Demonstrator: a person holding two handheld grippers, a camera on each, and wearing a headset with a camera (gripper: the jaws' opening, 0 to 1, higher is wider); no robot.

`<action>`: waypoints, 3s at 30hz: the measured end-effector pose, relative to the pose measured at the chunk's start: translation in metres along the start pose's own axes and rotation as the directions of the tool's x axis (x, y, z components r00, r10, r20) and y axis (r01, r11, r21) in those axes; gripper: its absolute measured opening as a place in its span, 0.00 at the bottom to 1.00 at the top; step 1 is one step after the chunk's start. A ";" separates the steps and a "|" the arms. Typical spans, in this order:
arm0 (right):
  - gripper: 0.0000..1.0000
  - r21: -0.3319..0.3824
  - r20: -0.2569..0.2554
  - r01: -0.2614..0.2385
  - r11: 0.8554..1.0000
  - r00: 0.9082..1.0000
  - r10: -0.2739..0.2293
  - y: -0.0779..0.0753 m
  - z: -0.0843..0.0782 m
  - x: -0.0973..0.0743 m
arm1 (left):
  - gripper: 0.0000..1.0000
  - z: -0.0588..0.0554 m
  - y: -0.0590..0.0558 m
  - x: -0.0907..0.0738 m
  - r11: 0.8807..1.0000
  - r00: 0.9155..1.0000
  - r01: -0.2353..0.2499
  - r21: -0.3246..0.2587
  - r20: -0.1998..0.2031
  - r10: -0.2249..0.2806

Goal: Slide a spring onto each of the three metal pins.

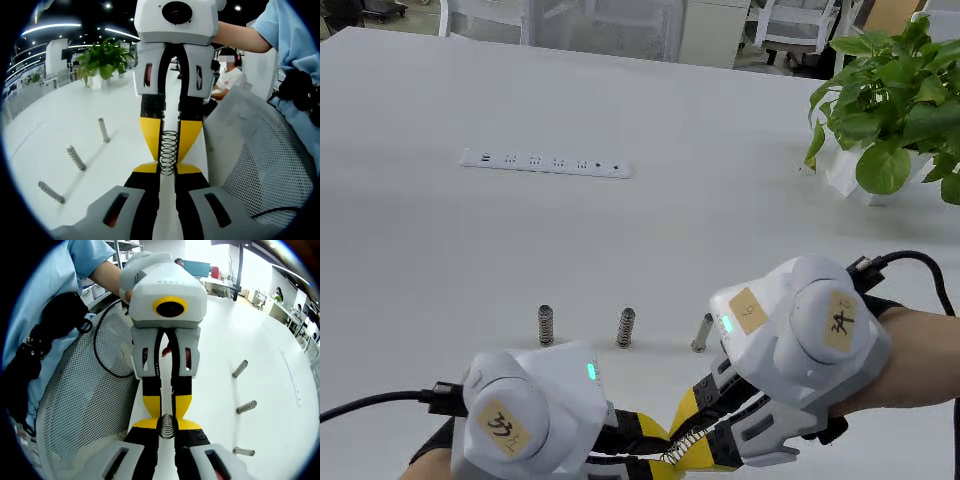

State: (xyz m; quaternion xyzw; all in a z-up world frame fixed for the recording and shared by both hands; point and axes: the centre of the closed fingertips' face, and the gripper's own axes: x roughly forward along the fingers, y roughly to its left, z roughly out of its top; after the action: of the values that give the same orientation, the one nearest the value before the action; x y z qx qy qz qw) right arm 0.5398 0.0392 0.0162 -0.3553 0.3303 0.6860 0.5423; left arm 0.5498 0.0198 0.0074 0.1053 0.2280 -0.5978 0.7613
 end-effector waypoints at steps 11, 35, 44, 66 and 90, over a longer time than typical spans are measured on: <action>0.07 -0.006 0.004 0.013 1.000 1.000 -0.013 -0.006 0.004 -0.001 | 0.14 -0.006 0.008 -0.006 0.998 0.999 -0.048 -0.030 0.005 0.048; 0.07 -0.006 -0.043 0.026 1.000 0.999 -0.026 -0.014 -0.015 -0.008 | 0.67 -0.026 0.070 -0.071 0.906 0.921 -0.370 -0.204 0.049 0.387; 0.07 -0.005 -0.068 0.032 0.999 0.997 -0.032 -0.022 -0.025 -0.012 | 0.89 -0.039 0.084 -0.089 0.848 0.870 -0.471 -0.243 0.028 0.492; 0.08 -0.088 -0.182 0.118 0.989 0.974 -0.132 -0.084 -0.041 -0.056 | 0.99 -0.048 0.093 -0.102 0.784 0.814 -0.554 -0.278 0.017 0.581; 0.08 -0.178 -0.314 0.101 0.979 0.937 -0.154 -0.125 -0.049 -0.065 | 0.96 -0.053 0.091 -0.098 0.794 0.825 -0.544 -0.272 -0.004 0.565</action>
State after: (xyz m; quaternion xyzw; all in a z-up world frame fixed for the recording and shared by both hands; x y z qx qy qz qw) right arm 0.6790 -0.0106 0.0367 -0.5269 0.3358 0.6050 0.4935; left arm 0.6076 0.1518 -0.0029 0.0429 0.2342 -0.3166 0.9182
